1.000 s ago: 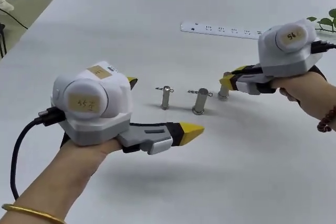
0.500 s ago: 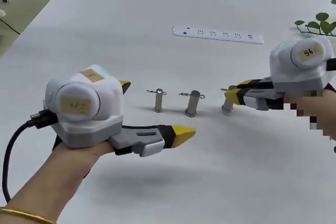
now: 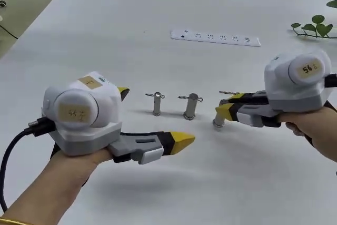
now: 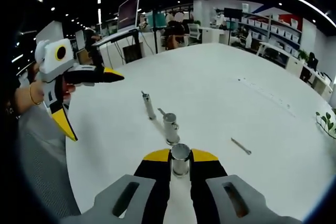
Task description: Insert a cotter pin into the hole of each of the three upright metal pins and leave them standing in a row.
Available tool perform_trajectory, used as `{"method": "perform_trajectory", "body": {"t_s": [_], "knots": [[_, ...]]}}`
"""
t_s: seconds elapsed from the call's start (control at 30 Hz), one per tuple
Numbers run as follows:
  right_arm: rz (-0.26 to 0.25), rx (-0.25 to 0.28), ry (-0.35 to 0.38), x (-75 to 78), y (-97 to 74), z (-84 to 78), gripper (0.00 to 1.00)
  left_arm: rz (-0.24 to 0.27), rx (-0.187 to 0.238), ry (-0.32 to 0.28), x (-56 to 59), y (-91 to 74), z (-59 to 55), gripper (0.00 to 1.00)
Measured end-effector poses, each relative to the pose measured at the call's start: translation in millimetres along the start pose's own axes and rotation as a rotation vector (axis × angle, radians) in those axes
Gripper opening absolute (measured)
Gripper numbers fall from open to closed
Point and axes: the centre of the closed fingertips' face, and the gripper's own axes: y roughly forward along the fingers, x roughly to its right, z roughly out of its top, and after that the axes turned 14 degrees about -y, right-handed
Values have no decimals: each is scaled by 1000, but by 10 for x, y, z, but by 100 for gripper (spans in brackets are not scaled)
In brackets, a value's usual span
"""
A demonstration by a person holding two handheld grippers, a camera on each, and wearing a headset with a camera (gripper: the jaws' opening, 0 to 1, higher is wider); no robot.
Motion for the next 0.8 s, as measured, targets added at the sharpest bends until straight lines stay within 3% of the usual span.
{"method": "perform_trajectory", "body": {"t_s": [0.33,0.8], "knots": [[34,3,-28,-259,80,60,7,9,9,-6,-44,-15,11,99],[55,19,-58,-393,200,135,8,16,3,5,-70,-113,-17,99]]}}
